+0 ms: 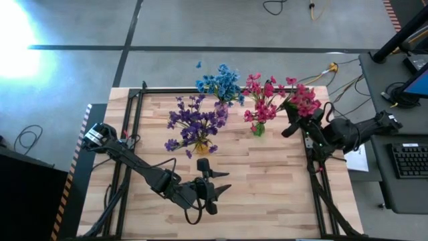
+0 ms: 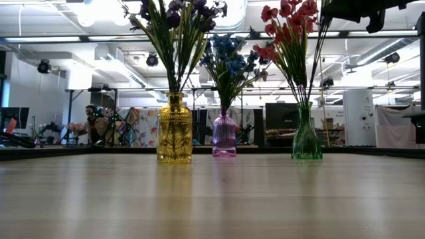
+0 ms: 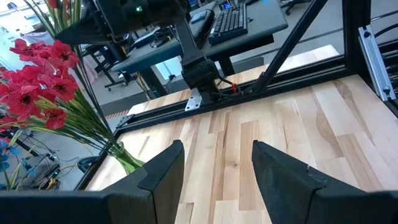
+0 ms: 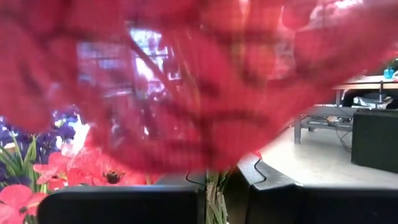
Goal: Sort flowers into vase by color
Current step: Put the pink flowers into the green vase
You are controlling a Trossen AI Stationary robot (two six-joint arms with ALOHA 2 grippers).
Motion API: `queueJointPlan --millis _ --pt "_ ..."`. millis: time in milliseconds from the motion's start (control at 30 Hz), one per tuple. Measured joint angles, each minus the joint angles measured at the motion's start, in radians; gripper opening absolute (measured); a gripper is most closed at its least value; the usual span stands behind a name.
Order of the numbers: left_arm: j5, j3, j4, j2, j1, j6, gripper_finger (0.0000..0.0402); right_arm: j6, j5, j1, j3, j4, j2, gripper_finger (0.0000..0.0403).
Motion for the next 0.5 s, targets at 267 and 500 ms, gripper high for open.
queueJointPlan --millis 267,500 --pt "0.0 0.0 -0.002 0.0 0.0 0.0 0.0174 -0.001 0.0 0.0 0.0 0.0 0.033 0.0018" --pt "0.0 0.0 -0.001 0.0 0.004 0.0 0.0174 0.03 0.0 0.0 -0.001 -0.001 0.032 0.0037"
